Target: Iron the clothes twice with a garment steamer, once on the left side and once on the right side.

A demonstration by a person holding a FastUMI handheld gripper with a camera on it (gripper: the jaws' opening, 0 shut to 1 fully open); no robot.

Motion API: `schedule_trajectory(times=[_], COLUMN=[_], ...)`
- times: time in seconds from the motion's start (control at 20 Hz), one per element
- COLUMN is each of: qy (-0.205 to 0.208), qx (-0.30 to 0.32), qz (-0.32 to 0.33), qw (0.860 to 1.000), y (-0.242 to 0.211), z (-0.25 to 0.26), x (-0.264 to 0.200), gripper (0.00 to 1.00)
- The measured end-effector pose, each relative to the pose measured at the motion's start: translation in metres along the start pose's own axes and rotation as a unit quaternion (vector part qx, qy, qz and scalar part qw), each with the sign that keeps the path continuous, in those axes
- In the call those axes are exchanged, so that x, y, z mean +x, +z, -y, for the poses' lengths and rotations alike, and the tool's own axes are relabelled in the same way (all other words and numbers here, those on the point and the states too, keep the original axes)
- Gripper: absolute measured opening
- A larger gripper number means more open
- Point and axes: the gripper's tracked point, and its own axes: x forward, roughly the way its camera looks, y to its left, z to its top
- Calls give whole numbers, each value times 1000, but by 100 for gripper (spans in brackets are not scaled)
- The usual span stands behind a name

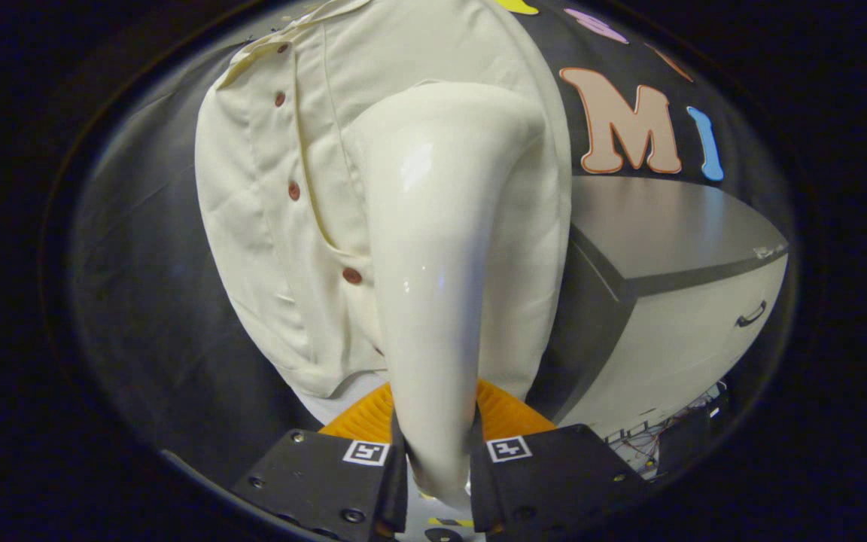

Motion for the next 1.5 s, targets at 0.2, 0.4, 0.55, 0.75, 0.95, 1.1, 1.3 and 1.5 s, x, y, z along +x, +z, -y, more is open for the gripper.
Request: schedule_trajectory(times=[0.2, 0.4, 0.55, 0.75, 0.95, 1.1, 1.3, 1.5], qy=[1, 3, 1, -3, -13, -25, -42, -68], qx=[5, 12, 17, 24, 37, 41, 47, 51], qz=[-28, -51, -66, -71, -69, -56, -18, 22], qw=[1000, 999, 998, 997, 997, 997, 998, 996], y=[-29, -54, -69, -80, -87, -91, -91, -100], z=[3, 7, 10, 14, 12, 9, 1, -2], x=[1, 0, -5, -19, -46, -82, -152, -234], gripper=[33, 33, 33, 33, 33, 33, 33, 33])
